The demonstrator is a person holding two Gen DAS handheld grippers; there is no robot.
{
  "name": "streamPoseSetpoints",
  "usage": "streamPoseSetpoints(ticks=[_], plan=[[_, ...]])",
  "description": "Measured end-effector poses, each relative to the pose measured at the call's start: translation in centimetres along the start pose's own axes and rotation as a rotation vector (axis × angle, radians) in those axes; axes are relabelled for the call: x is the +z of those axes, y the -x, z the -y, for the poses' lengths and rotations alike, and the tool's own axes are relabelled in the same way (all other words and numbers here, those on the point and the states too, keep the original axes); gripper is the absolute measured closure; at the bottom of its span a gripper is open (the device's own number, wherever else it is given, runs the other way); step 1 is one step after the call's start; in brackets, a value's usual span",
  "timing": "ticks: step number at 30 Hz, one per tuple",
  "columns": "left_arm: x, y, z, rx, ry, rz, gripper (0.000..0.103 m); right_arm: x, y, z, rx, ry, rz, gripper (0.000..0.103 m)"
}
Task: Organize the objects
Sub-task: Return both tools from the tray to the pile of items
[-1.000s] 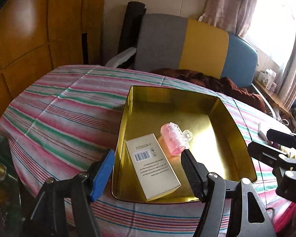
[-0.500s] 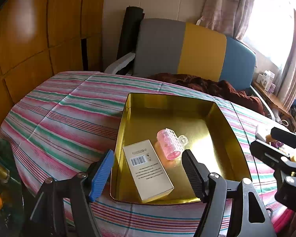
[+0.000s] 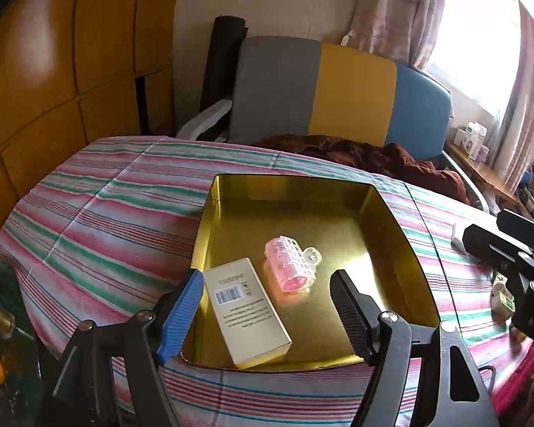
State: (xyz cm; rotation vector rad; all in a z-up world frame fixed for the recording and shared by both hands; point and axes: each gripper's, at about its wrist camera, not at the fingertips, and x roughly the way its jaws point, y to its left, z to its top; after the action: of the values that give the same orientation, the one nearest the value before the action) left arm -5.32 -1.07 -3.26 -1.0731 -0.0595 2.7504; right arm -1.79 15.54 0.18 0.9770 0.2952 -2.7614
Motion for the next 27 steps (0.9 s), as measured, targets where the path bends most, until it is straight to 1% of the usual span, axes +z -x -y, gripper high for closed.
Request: streamPoseSetpoints(ticks=[13,23,27], plan=[[0.2,-0.4,2.5,-0.023,-0.053,-0.01,0.029,-0.6,0.3,2.8,-0.038,-0.043,0.013,0.036],[0.7,-1.1,5.7,-0.058,-0.119,-0.022,0.029,-1.4,0.0,5.7,-0.076,-0.081,-0.004,0.036],[0.9,-1.4,7.5,-0.085,-0.152,-0.025,0.029,-1.9,-0.2,7.3,-0.101,-0.102,-0.018,0.036]])
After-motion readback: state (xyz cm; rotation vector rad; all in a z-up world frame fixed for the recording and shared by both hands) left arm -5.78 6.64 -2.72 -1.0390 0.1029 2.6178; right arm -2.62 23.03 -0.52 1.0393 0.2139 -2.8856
